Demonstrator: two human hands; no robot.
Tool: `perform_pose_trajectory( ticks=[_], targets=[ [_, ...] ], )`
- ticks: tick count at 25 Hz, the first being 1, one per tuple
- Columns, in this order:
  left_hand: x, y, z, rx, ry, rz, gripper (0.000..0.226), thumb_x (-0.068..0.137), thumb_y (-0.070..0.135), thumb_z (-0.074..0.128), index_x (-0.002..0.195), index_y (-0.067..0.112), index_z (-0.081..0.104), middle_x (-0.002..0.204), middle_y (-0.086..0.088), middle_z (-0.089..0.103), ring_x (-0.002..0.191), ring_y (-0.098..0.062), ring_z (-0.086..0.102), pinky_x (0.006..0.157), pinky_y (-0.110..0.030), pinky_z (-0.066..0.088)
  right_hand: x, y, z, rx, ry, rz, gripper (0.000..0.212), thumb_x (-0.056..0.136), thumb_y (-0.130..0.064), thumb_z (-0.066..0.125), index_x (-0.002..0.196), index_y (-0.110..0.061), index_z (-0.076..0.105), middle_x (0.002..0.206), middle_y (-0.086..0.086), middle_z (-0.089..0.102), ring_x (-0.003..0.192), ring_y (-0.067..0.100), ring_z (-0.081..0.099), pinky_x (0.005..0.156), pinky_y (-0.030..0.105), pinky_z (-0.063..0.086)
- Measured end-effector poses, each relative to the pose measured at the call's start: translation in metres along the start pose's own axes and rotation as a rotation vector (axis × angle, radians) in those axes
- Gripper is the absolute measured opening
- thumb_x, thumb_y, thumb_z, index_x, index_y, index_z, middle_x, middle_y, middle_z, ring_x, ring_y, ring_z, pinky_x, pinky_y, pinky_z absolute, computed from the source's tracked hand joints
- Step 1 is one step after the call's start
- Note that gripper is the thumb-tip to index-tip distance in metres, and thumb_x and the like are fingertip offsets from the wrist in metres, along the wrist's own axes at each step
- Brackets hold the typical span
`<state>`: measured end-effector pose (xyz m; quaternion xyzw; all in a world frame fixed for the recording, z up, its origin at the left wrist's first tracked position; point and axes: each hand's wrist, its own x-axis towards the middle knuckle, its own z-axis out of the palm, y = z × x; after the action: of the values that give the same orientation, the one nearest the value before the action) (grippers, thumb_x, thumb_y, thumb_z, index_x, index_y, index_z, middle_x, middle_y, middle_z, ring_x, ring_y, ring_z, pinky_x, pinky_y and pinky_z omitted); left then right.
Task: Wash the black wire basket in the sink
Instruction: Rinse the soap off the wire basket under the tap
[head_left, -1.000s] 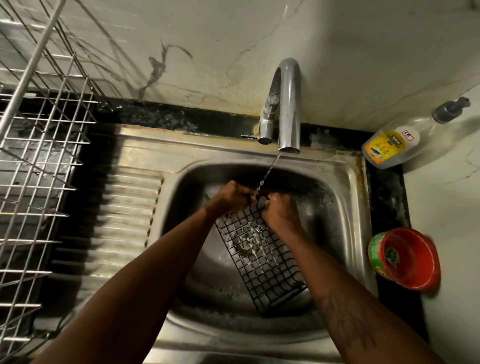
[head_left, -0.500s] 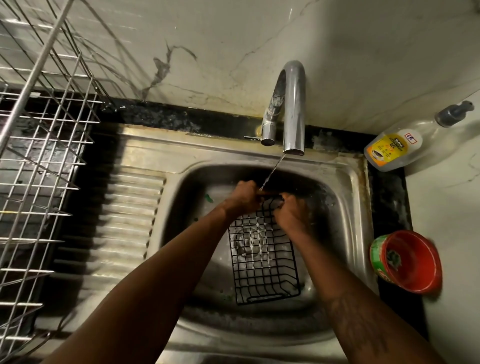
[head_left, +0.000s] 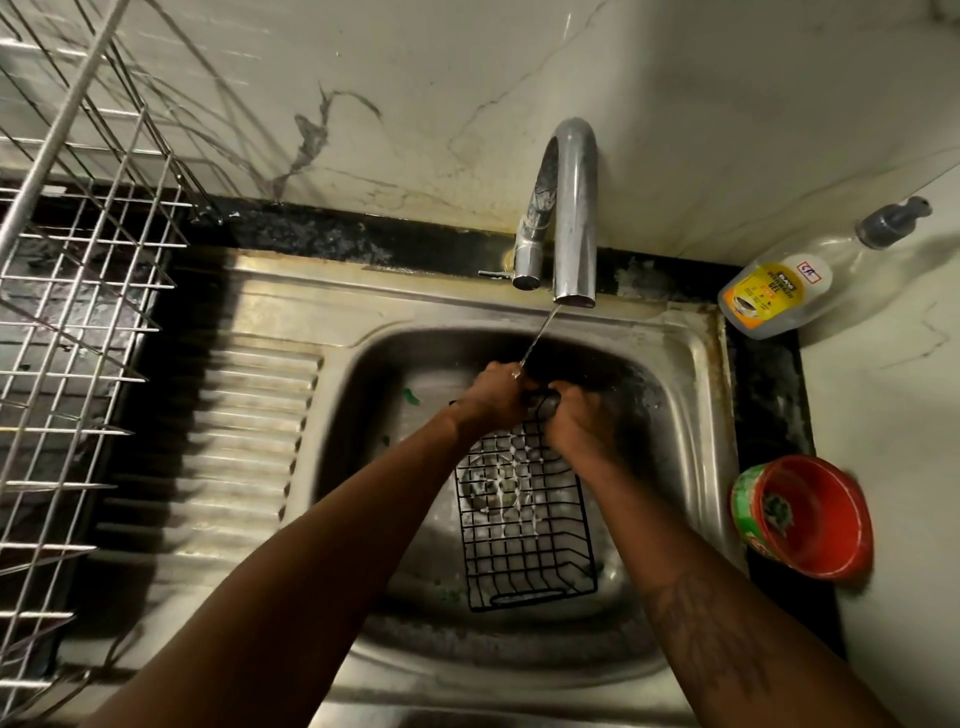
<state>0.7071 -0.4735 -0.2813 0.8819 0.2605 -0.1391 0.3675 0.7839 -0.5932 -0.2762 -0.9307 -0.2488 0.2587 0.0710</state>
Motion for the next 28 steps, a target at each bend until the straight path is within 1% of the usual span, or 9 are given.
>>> perform_pose_trajectory(
  ticks=[2,5,10,14,18,21,23,25,28],
  targets=[
    [0.004,0.006,0.002,-0.052,0.015,0.014,0.028,0.096,0.012,0.066,0.122,0.003,0.07,0.122,-0.019,0.07,0.116,-0.033,0.064,0.099,-0.035,0.053,-0.001,0.003,0.0,-0.017,0.011,-0.007,0.041,0.097,-0.006,0.052,0.134,-0.021,0.059,0.115,0.008,0.065,0.093,0.022,0.061,0.071,0.024,0.048],
    [0.006,-0.011,-0.005,-0.089,0.029,-0.08,0.024,0.092,0.018,0.073,0.111,0.004,0.073,0.11,-0.012,0.074,0.105,-0.024,0.07,0.087,-0.022,0.053,-0.001,0.01,0.004,0.042,0.032,-0.006,0.031,0.095,-0.009,0.061,0.125,-0.016,0.062,0.106,0.004,0.064,0.079,0.012,0.048,0.051,0.017,0.03],
    [0.003,-0.049,-0.017,-0.315,-0.001,-0.272,0.015,0.091,0.018,0.076,0.103,0.012,0.079,0.092,0.005,0.074,0.087,-0.006,0.066,0.076,-0.011,0.05,0.008,0.008,0.005,0.077,0.056,-0.031,0.013,0.094,-0.014,0.064,0.105,-0.016,0.07,0.088,0.002,0.064,0.087,0.018,0.062,0.056,0.02,0.035],
    [0.005,-0.056,-0.024,-0.491,-0.102,-0.235,0.023,0.096,0.001,0.064,0.102,0.016,0.08,0.102,0.002,0.077,0.089,-0.01,0.065,0.086,-0.028,0.056,0.017,0.017,0.003,0.1,0.057,0.036,0.017,0.088,-0.012,0.066,0.104,-0.01,0.071,0.099,0.013,0.071,0.096,0.031,0.067,0.076,0.028,0.05],
    [0.019,-0.025,-0.014,-0.355,-0.121,-0.188,0.027,0.095,0.013,0.067,0.119,0.022,0.075,0.11,0.002,0.072,0.09,-0.012,0.064,0.072,-0.019,0.052,0.02,0.018,0.001,0.094,0.073,0.063,0.009,0.089,-0.011,0.063,0.096,-0.012,0.068,0.095,0.009,0.069,0.085,0.027,0.064,0.071,0.024,0.043],
    [0.028,-0.013,0.002,-0.151,-0.116,-0.177,0.034,0.093,0.028,0.067,0.126,0.021,0.068,0.123,-0.006,0.069,0.104,-0.021,0.066,0.078,-0.024,0.05,0.02,0.016,0.003,0.119,0.075,0.082,0.006,0.089,-0.011,0.062,0.089,-0.017,0.065,0.09,0.005,0.066,0.081,0.024,0.062,0.07,0.026,0.045],
    [0.025,-0.015,0.002,-0.111,-0.08,-0.156,0.033,0.094,0.025,0.066,0.124,0.013,0.065,0.122,-0.01,0.067,0.108,-0.027,0.065,0.083,-0.029,0.052,0.022,0.016,0.001,0.134,0.067,0.085,0.007,0.087,-0.012,0.064,0.083,-0.017,0.063,0.091,0.006,0.069,0.087,0.028,0.067,0.071,0.027,0.05],
    [0.016,-0.025,-0.005,-0.071,-0.047,-0.098,0.025,0.096,0.019,0.066,0.117,0.007,0.069,0.111,-0.01,0.07,0.102,-0.025,0.068,0.083,-0.028,0.053,0.025,0.021,-0.002,0.129,0.06,0.074,0.003,0.087,-0.012,0.066,0.089,-0.015,0.066,0.096,0.008,0.071,0.094,0.03,0.068,0.076,0.028,0.051],
    [-0.002,-0.041,-0.009,-0.003,0.006,-0.047,0.018,0.097,0.02,0.067,0.11,0.008,0.073,0.099,-0.008,0.073,0.09,-0.022,0.071,0.073,-0.025,0.053,0.024,0.027,-0.001,0.044,0.076,0.066,0.022,0.092,-0.014,0.065,0.113,-0.017,0.069,0.11,0.008,0.071,0.102,0.029,0.067,0.077,0.028,0.046]
  ],
)
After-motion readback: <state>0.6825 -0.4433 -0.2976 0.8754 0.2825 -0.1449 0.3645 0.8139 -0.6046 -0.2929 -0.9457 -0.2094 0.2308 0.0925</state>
